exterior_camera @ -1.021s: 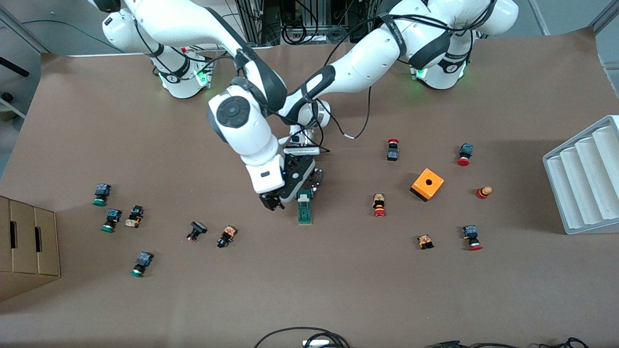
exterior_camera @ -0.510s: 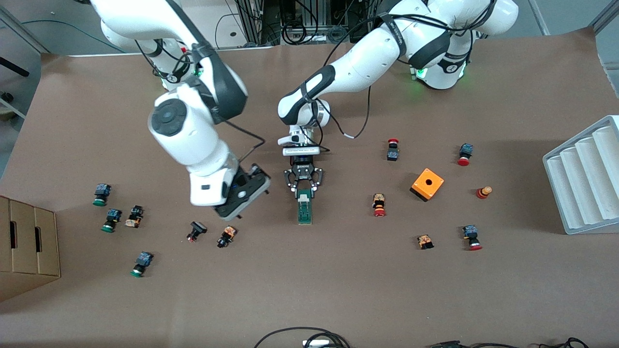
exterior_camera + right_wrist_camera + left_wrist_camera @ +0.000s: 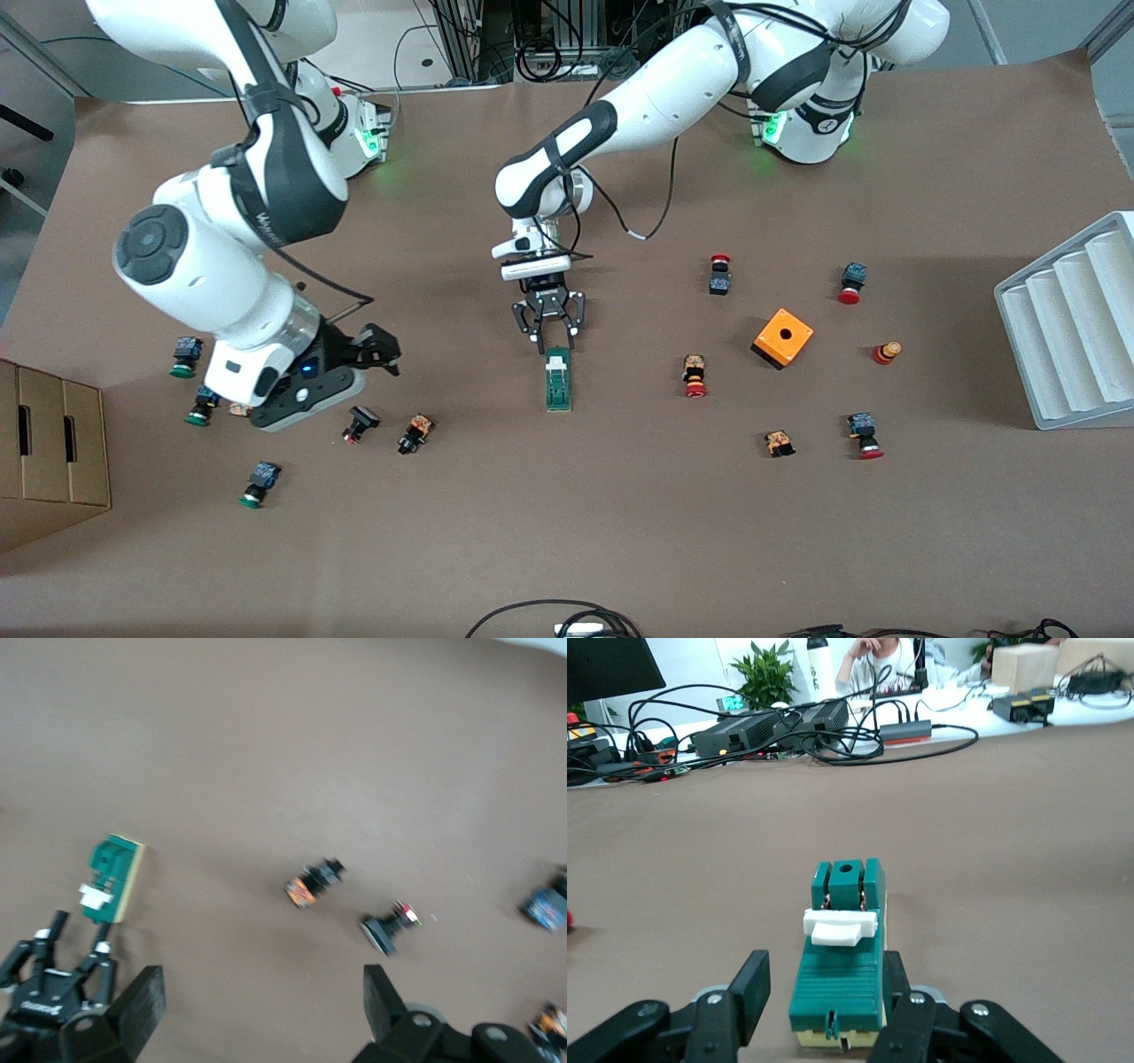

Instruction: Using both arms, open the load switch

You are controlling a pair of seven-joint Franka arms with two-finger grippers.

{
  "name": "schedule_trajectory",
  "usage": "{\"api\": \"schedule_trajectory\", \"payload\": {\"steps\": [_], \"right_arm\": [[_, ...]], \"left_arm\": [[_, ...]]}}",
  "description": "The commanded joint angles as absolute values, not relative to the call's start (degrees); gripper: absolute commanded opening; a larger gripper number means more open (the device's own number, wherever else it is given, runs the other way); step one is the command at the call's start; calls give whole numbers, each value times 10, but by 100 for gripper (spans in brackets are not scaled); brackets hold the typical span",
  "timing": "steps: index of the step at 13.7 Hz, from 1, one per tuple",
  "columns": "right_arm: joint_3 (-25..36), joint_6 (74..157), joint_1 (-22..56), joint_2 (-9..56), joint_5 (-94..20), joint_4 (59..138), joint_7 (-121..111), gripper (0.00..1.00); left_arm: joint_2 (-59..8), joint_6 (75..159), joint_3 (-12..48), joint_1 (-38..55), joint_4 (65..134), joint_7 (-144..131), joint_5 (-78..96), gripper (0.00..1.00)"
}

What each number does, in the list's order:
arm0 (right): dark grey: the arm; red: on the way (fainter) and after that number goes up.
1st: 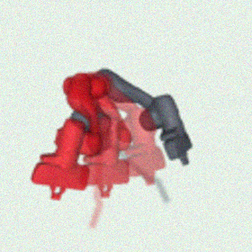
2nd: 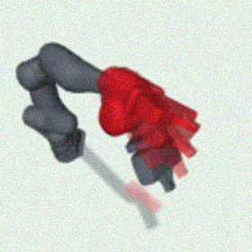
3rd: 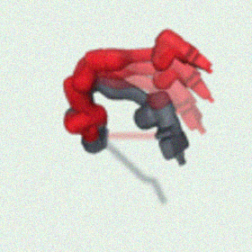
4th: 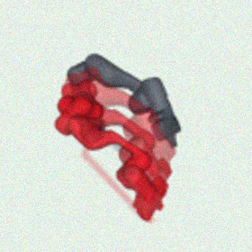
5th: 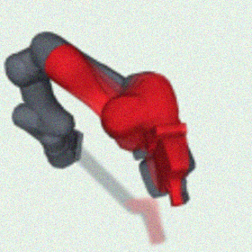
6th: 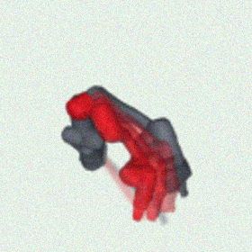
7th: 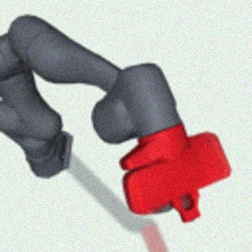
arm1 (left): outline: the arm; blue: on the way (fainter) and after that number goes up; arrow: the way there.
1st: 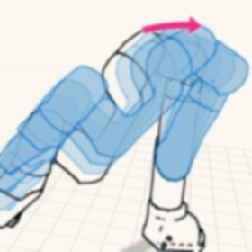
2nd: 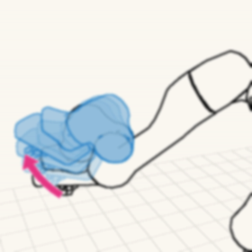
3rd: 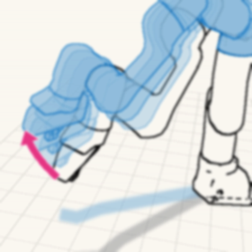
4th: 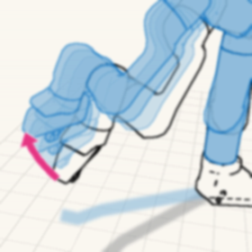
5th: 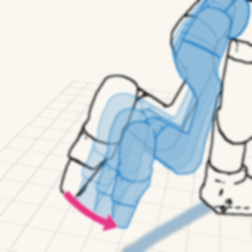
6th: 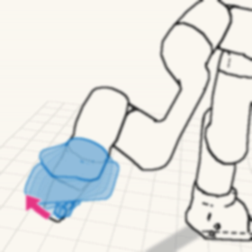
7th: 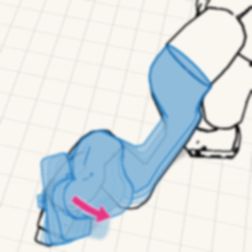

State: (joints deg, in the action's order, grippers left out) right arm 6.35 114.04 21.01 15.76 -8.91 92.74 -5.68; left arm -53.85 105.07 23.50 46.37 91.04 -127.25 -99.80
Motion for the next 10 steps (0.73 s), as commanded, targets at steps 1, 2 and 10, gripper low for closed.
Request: {"api": "schedule_trajectory", "payload": {"steps": [1, 2, 10], "right_arm": [[55, 1088, 145, 147, -64, 928, -44, 100], [54, 1061, 125, 143, -63, 928, -44, 100], [52, 969, 47, 60, -55, 929, -48, 100]], "left_arm": [[-500, 1061, 236, 465, 914, -1205, -932, 60], [-486, 1072, 236, 464, 914, -1174, -900, 60], [-394, 1115, 237, 420, 900, -869, -691, 64]]}}
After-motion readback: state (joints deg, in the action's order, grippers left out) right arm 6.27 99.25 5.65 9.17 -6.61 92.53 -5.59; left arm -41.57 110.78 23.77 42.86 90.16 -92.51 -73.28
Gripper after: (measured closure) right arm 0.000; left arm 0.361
